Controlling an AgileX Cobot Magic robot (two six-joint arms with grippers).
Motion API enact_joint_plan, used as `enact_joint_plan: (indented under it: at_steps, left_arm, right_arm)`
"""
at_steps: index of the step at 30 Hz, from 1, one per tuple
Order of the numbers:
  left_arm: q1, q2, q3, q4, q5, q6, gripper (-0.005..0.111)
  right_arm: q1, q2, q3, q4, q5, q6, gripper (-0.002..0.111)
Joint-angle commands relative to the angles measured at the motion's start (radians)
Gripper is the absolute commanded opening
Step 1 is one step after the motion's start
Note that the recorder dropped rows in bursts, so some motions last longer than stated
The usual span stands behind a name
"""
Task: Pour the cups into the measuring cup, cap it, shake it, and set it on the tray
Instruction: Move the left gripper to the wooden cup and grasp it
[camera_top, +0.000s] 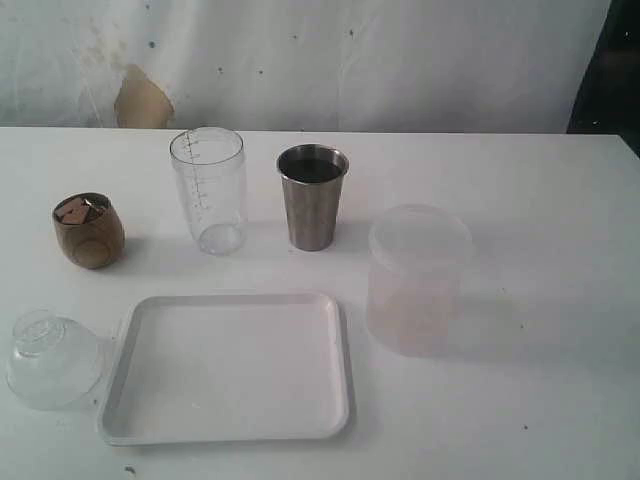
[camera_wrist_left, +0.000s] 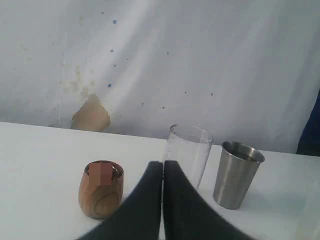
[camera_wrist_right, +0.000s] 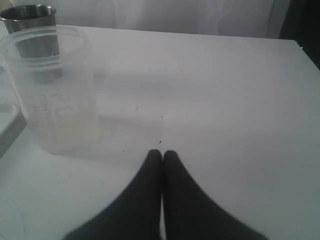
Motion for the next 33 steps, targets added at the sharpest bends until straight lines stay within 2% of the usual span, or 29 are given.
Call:
enact_joint_plan:
  at_steps: [1, 5, 10, 13, 15, 19, 21, 28, 30, 32, 33]
  left_arm:
    - [-0.002, -0.003, 0.004, -0.003, -0.064, 0.0, 0.001]
    - [-0.002, -0.003, 0.004, -0.02, -0.23, -0.006, 0.001]
    - [-0.002, 0.019, 0.004, -0.077, -0.45, -0.114, 0.0]
    - [-0.002, 0.114, -0.005, -0.083, -0.638, -0.108, 0.0]
    - [-0.002, 0.209, -0.04, -0.086, -0.705, -0.101, 0.0]
    - [-0.002, 0.455, -0.175, -0.052, -0.703, -0.041, 0.0]
    - [-0.002, 0.651, -0.269, -0.041, -0.703, 0.076, 0.0]
    - [-0.002, 1.002, -0.353, -0.097, -0.692, 0.243, 0.001]
    - [0.001, 1.088, -0.355, -0.108, -0.68, 0.268, 0.008]
    - [0.001, 1.199, -0.355, -0.134, -0.689, 0.284, 0.025]
    - [0.001, 1.27, -0.355, -0.151, -0.706, 0.302, 0.041]
  right_arm:
    - [-0.004, -0.006, 0.005, -0.002, -0.001, 0.004, 0.0]
    - [-0.004, -0.006, 0.005, -0.002, -0.001, 0.004, 0.0]
    - [-0.004, -0.006, 0.005, -0.002, -0.001, 0.004, 0.0]
    - [-0.004, -0.006, 0.005, -0.002, -0.001, 0.004, 0.0]
    - [-0.004, -0.006, 0.005, -0.002, -0.001, 0.004, 0.0]
    - [-0.004, -0.006, 0.005, -0.002, -0.001, 0.004, 0.0]
    - [-0.002, -0.006, 0.005, -0.002, -0.001, 0.004, 0.0]
    - [-0.002, -0.006, 0.005, -0.002, -0.001, 0.004, 0.0]
    - [-0.002, -0.006, 0.005, -0.002, -0.001, 0.004, 0.0]
    - [-0.002, -0.006, 0.005, -0.002, -0.001, 0.004, 0.0]
    - [-0.002, -0.006, 0.005, -0.002, -0.001, 0.004, 0.0]
